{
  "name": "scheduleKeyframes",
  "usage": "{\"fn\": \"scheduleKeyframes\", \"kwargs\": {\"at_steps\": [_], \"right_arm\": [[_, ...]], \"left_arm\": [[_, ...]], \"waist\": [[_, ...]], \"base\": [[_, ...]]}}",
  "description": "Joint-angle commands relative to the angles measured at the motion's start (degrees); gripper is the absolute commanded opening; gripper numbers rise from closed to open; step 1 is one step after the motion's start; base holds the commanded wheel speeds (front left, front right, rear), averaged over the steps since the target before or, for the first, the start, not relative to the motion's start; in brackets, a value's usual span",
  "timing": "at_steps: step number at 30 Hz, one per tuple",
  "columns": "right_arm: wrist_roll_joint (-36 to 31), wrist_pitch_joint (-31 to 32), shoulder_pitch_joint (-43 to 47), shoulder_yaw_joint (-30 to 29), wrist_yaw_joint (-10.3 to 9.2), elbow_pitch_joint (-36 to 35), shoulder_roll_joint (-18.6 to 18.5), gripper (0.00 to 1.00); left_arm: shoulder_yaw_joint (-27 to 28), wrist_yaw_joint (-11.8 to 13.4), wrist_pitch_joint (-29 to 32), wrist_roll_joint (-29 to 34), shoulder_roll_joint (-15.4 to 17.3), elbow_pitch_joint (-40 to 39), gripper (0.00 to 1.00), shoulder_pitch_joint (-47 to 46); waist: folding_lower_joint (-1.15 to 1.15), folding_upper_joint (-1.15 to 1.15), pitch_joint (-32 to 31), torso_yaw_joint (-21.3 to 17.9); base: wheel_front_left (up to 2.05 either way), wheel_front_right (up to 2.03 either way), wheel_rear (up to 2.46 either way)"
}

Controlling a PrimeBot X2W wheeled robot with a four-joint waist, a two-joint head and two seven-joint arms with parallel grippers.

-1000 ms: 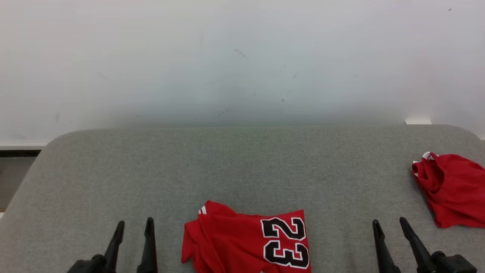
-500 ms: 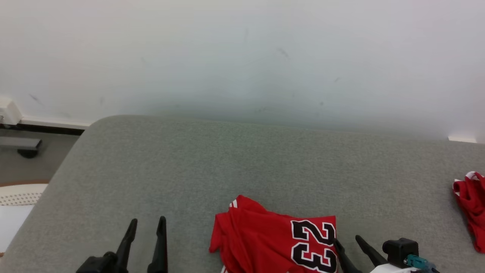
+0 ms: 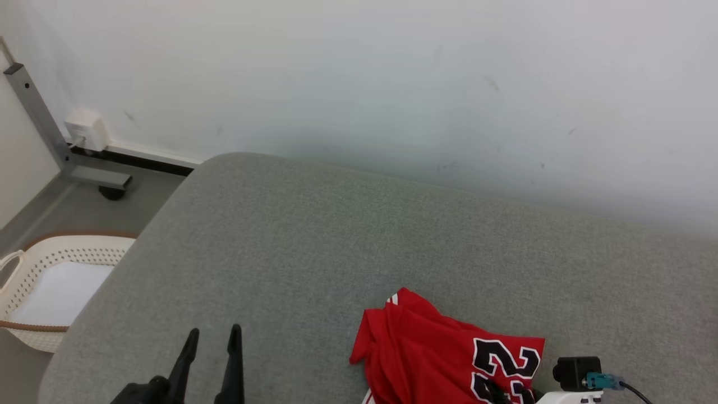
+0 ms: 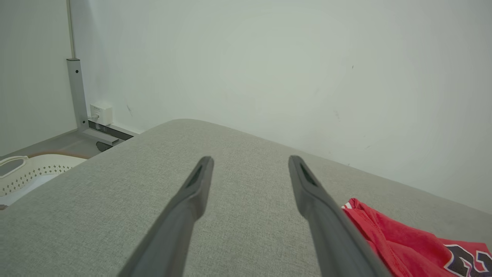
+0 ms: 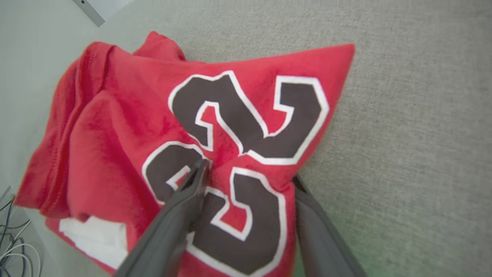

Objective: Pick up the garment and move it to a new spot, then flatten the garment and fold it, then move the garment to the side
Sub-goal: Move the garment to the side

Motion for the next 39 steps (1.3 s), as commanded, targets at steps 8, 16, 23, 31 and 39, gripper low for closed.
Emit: {"fn": "scheduleKeyframes", "kwargs": {"at_steps": [8, 16, 23, 31, 39], "right_arm": [[1.5, -5.0, -3.8, 1.6, -0.09, 0.9, -2.0, 0.00], [1.6, -4.8, -9.3, 5.4, -0.10, -1.3, -5.9, 0.00], [1.3, -1.1, -15.1, 9.7, -0.10, -5.0, -11.0, 0.00], [2.1, 0.7, -20.9, 13.1, -0.10, -6.6, -14.3, 0.00], [4.2, -0.9, -24.6, 13.5, -0.10, -5.9, -15.4, 0.00]], "left_arm": [[-0.4, -0.1, 0.0, 0.4, 0.2, 0.0, 1.00, 0.2], [-3.7, -0.5, 0.0, -0.2, 0.2, -1.0, 1.00, -1.1], [-8.7, 0.2, 0.0, -1.7, 0.2, -2.1, 1.00, -2.8], [-14.3, 0.9, 0.0, -2.6, 0.2, -2.3, 1.00, -5.7], [-17.4, 0.8, 0.0, -1.7, 0.2, -1.6, 1.00, -8.4]], "waist": [[0.00, 0.00, 0.1, -0.6], [0.00, 0.00, -0.2, -5.5], [0.00, 0.00, 0.6, -13.1], [0.00, 0.00, 3.3, -22.4], [0.00, 0.00, 6.4, -27.9]], "base": [[0.00, 0.00, 0.00], [0.00, 0.00, 0.00], [0.00, 0.00, 0.00], [0.00, 0.00, 0.00], [0.00, 0.00, 0.00]]}}
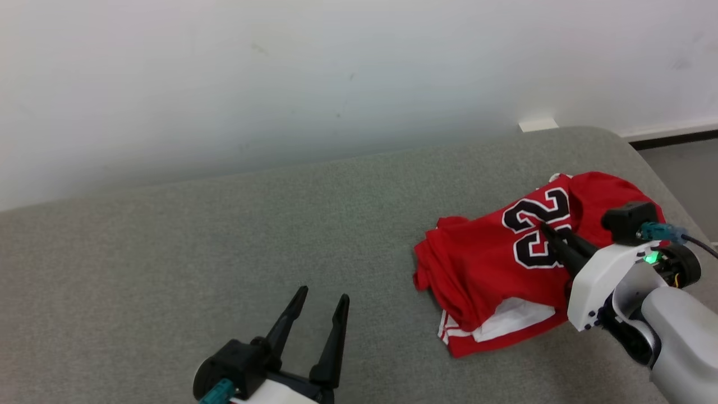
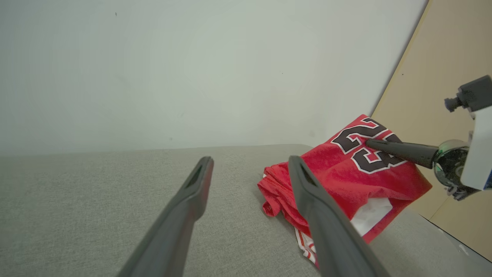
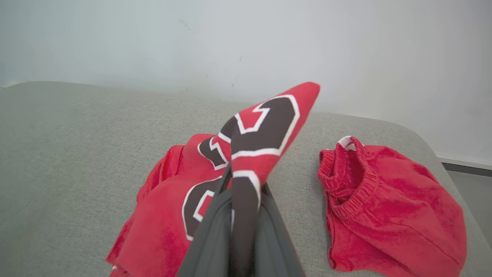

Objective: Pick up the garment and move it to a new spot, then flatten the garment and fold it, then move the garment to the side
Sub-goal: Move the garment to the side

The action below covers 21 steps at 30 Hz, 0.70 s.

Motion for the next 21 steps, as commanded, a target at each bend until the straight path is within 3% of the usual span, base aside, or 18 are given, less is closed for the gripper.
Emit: {"fn": "scheduleKeyframes", "kwargs": {"at_steps": [1, 8, 14, 21], "right_arm": [[0.7, -0.8, -2.0, -0.5, -0.11, 0.1, -0.5, 0.00], [2.8, -2.7, -8.0, -0.7, -0.11, 1.8, -3.9, 0.00], [1.9, -4.0, -14.6, -0.1, -0.12, 4.8, -10.2, 0.00], [0.9, -4.3, -19.1, 2.2, -0.12, 10.2, -14.0, 0.00]], "left_arm": [[-0.1, -0.2, 0.0, 0.3, 0.3, 0.0, 1.00, -1.1], [-1.3, -1.2, 0.0, 3.4, 0.3, 1.2, 1.00, -5.2], [-0.4, -2.3, 0.0, 6.2, 0.3, 2.0, 1.00, -8.8], [0.9, -3.2, 0.0, 7.8, 0.6, 2.2, 1.00, -10.4]], "waist": [[0.00, -0.01, 2.5, -2.0], [0.00, -0.01, 10.2, -2.2], [0.00, -0.01, 17.1, -1.3], [0.00, -0.01, 20.8, -0.5]], "base": [[0.00, 0.00, 0.00], [0.00, 0.00, 0.00], [0.00, 0.00, 0.00], [0.00, 0.00, 0.00]]}}
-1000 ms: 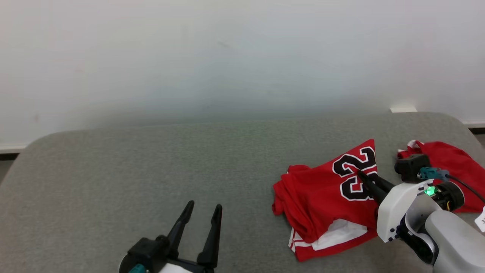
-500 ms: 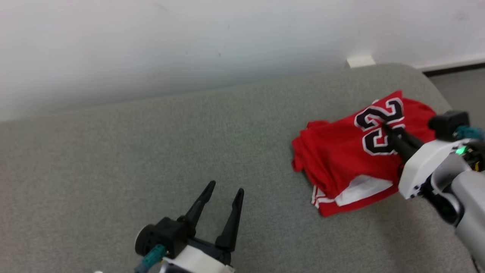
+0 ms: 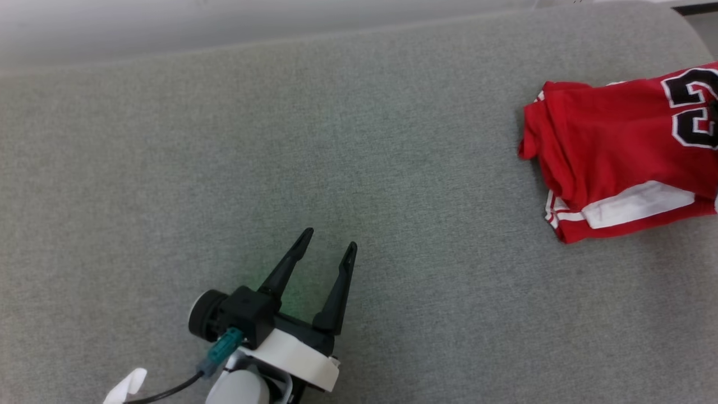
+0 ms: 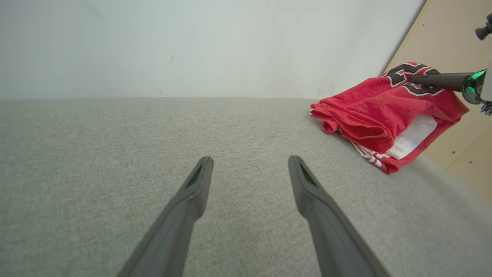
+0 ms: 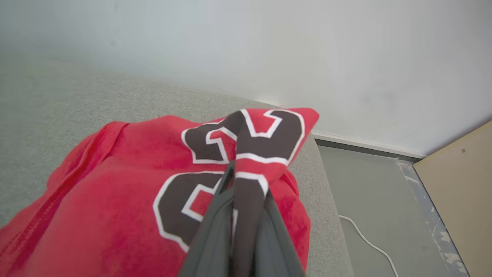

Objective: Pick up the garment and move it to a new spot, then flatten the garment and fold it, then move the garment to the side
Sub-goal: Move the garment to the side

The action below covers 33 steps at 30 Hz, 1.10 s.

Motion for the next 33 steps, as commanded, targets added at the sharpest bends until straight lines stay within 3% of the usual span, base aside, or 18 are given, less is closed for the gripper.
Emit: {"fn": "scheduleKeyframes", "kwargs": {"at_steps": [1, 3, 4, 5, 7, 9, 16, 21, 25, 31, 33], "right_arm": [[-0.6, -0.3, -1.2, 0.6, -0.13, 1.8, -0.4, 0.00], [-1.4, -0.5, -2.1, 1.8, -0.13, 4.3, -0.3, 0.02], [-2.0, -0.8, -2.4, 2.5, -0.14, 5.7, -0.3, 0.12], [-2.4, -1.3, -2.8, 3.0, -0.14, 7.2, -0.3, 0.34], [-3.2, -2.4, -3.5, 3.8, -0.14, 10.0, 0.0, 0.39], [-3.7, -3.8, -4.0, 4.1, -0.14, 13.1, 0.4, 1.00], [-4.7, -8.3, -4.6, 4.1, -0.14, 23.0, 1.6, 1.00], [-6.0, -12.8, -5.5, 2.8, -0.14, 25.5, 2.3, 1.00], [-5.8, -13.8, -4.1, 1.0, -0.14, 21.8, 2.9, 1.00], [-5.5, -13.8, 2.8, -4.4, -0.14, 9.7, 2.4, 1.00], [-6.3, -13.8, 7.8, -7.7, -0.14, 2.1, 1.6, 1.00]], "left_arm": [[0.3, -0.4, 0.0, 0.8, 0.5, -0.1, 1.00, -0.8], [0.3, -0.5, 0.0, 1.1, 0.5, -0.1, 1.00, -1.3], [0.3, -0.6, 0.0, 1.3, 0.5, -0.1, 1.00, -1.6], [0.3, -0.7, 0.0, 1.4, 0.5, -0.2, 1.00, -1.8], [0.3, -0.8, 0.0, 1.6, 0.5, -0.3, 1.00, -2.1], [0.2, -0.9, 0.0, 1.6, 0.4, -0.4, 1.00, -2.3], [-0.4, -1.0, 0.0, 0.6, 0.3, -0.1, 1.00, -0.8], [0.5, -0.7, 0.0, -0.8, 0.2, -0.1, 1.00, 1.2], [1.7, 0.1, 0.0, -2.2, 0.2, -0.4, 1.00, 3.6], [3.1, 1.4, 0.0, -3.6, 0.2, -0.9, 1.00, 7.3], [4.6, 2.3, 0.0, -3.9, 0.2, -1.5, 1.00, 9.1]], "waist": [[-0.01, 0.00, 1.4, 0.6], [-0.01, 0.00, 2.0, 1.0], [-0.01, 0.00, 2.3, 1.3], [-0.01, 0.00, 2.5, 1.5], [-0.01, 0.00, 2.8, 1.9], [-0.01, 0.00, 2.7, 2.3], [-0.01, 0.00, -0.6, 3.1], [-0.01, 0.00, -6.3, 3.2], [-0.01, 0.00, -12.2, 4.0], [-0.01, 0.00, -19.3, 5.5], [-0.01, 0.00, -21.4, 6.4]], "base": [[0.00, 0.00, 0.00], [0.00, 0.00, 0.00], [0.00, 0.00, 0.00], [0.00, 0.00, 0.00], [0.00, 0.00, 0.00], [0.00, 0.00, 0.00], [0.00, 0.00, 0.00], [0.00, 0.00, 0.00], [0.00, 0.00, 0.00], [0.00, 0.00, 0.00], [0.00, 0.00, 0.00]]}}
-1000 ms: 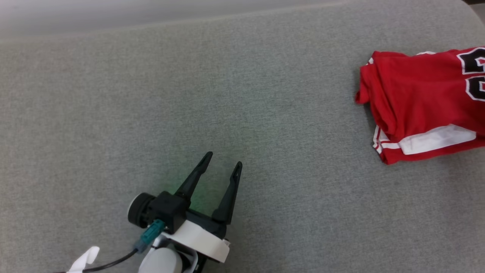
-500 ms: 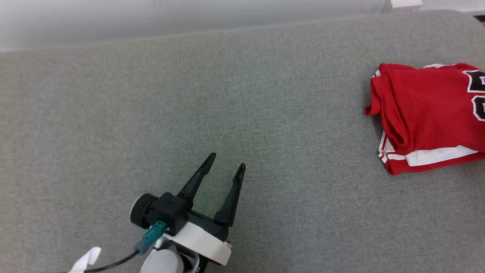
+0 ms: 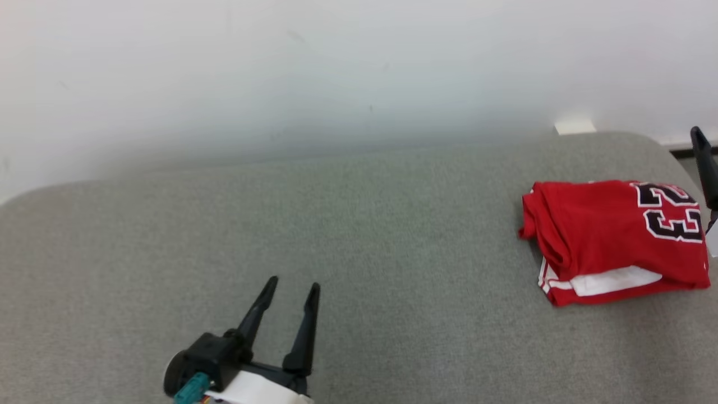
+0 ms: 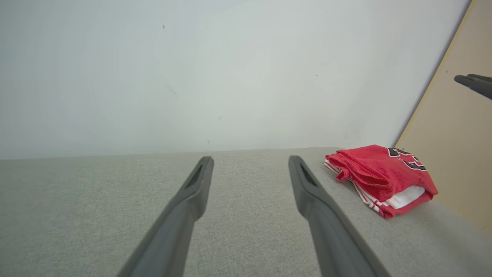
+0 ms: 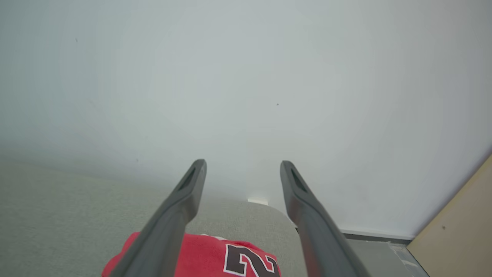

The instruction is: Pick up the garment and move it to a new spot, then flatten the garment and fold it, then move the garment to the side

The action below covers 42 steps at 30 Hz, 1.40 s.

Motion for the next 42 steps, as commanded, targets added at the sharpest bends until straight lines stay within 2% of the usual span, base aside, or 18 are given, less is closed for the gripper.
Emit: {"fn": "scheduleKeyframes", "kwargs": {"at_steps": [1, 2, 6, 11, 19, 25, 29, 42], "right_arm": [[-0.6, -0.2, 3.9, -2.6, -0.15, -4.6, -0.6, 1.00], [-0.6, -0.2, 3.9, -2.6, -0.15, -4.6, -0.6, 1.00], [-2.3, -0.1, 13.0, -9.8, -0.15, -13.8, -0.3, 1.00], [-6.6, -0.1, 26.8, -20.0, -0.15, -24.6, 2.8, 1.00], [-15.8, -0.2, 43.8, -32.0, -0.15, -37.0, 13.8, 1.00], [-21.5, -0.2, 51.8, -35.0, -0.15, -41.6, 21.8, 1.00], [-23.6, -0.2, 54.3, -35.5, -0.15, -42.2, 25.0, 1.00], [-25.2, -0.2, 55.6, -33.9, -0.15, -40.7, 27.5, 1.00]], "left_arm": [[1.4, 0.6, 0.0, -0.6, 0.2, -0.3, 1.00, 1.4], [1.4, 0.6, 0.0, -0.6, 0.2, -0.3, 1.00, 1.4], [4.5, 1.5, 0.0, -0.8, 0.2, -0.7, 1.00, 3.2], [8.0, 2.2, 0.0, -0.2, 0.2, -0.4, 1.00, 5.0], [11.8, 2.7, 0.0, -1.0, 0.2, 0.7, 1.00, 7.2], [11.7, 1.6, 0.0, -0.5, 0.2, 2.2, 1.00, 8.3], [11.0, 1.0, 0.0, 0.0, 0.2, 3.2, 1.00, 9.1], [11.1, 0.8, 0.0, 0.7, 0.2, 5.1, 1.00, 9.1]], "waist": [[0.00, 0.00, -4.4, 2.1], [0.00, 0.00, -4.4, 2.1], [0.00, 0.00, -6.0, 3.4], [0.00, 0.00, -7.2, 5.2], [0.00, 0.00, -8.0, 6.7], [0.00, 0.00, -8.0, 7.0], [0.00, 0.00, -8.1, 6.5], [0.00, 0.00, -8.0, 5.1]], "base": [[0.00, 0.00, 0.00], [0.00, 0.00, 0.00], [0.00, 0.00, 0.00], [0.00, 0.00, 0.00], [0.00, 0.00, 0.00], [0.00, 0.00, 0.00], [0.00, 0.00, 0.00], [0.00, 0.00, 0.00]]}}
